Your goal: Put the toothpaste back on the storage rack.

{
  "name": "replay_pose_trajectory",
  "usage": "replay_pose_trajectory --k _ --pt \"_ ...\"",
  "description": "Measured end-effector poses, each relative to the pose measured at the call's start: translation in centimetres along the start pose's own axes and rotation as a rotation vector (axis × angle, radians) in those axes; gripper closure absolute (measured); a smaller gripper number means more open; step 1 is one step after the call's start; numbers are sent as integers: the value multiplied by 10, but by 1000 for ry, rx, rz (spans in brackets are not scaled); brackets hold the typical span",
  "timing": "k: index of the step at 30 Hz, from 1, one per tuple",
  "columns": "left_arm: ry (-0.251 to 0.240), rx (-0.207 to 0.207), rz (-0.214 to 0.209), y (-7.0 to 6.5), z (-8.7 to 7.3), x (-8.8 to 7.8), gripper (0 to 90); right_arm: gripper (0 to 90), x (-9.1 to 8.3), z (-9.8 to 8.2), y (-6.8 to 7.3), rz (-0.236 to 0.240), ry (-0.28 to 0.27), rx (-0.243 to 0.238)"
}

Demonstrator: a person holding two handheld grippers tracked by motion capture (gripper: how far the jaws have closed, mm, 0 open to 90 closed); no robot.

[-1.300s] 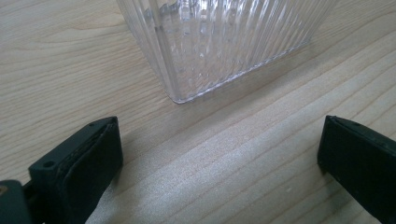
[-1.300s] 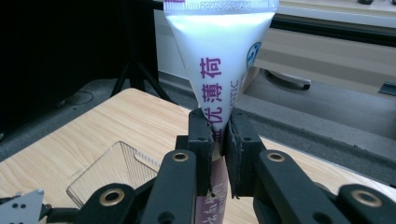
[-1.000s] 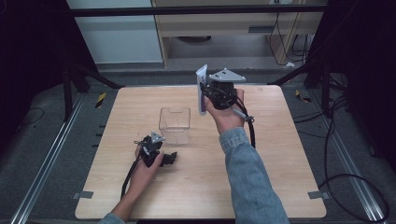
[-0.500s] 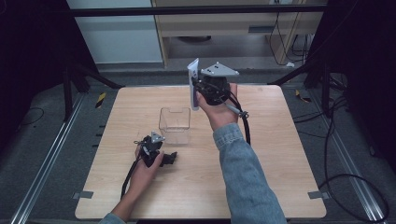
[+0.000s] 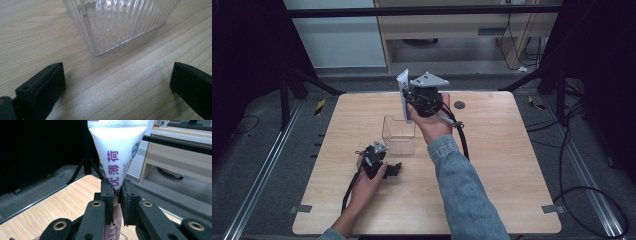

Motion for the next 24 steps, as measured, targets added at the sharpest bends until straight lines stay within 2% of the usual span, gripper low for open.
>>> replay_pose_trajectory --k 7,10,24 --pt "0 0 0 0 0 0 0 814 11 -8 15 26 17 -18" --pt "0 0 0 0 0 0 0 814 18 -17 24 38 37 -24" --pt "1 1 0 0 0 0 0 814 36 -44 40 60 87 -17"
Point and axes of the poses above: each handheld gripper's, and its own axes: x roughly forward along the jaws, z roughly out of its top, y roughly to its left, the point moved 9 cm from there along x, roughly forward along the jaws, and after that the axes turned 15 degrees about -z, right-handed, at the moved point
